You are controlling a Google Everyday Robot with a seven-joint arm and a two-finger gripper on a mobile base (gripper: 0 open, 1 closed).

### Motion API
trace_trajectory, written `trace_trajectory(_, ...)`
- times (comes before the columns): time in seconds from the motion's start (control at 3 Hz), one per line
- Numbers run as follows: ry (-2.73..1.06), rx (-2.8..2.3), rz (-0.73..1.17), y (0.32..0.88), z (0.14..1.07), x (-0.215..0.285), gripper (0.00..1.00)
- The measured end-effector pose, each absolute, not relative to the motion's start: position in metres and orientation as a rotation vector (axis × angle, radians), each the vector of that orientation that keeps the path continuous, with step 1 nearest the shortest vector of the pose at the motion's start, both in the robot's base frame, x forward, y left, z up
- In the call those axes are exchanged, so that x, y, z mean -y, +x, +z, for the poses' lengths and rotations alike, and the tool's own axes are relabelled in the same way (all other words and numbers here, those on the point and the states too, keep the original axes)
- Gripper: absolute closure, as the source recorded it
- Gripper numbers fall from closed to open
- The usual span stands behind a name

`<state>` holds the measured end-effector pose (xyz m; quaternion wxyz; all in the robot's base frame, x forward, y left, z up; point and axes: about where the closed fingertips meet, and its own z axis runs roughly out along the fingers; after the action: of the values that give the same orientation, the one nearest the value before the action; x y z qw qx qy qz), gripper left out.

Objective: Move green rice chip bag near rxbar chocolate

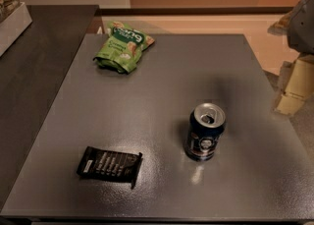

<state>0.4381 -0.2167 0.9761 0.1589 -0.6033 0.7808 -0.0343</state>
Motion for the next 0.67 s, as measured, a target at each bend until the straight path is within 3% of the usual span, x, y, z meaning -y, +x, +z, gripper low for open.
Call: trace_trajectory(0.67, -1.711, -2.223, -0.078, 0.4444, 0.9813, 0.2119, 0.00)
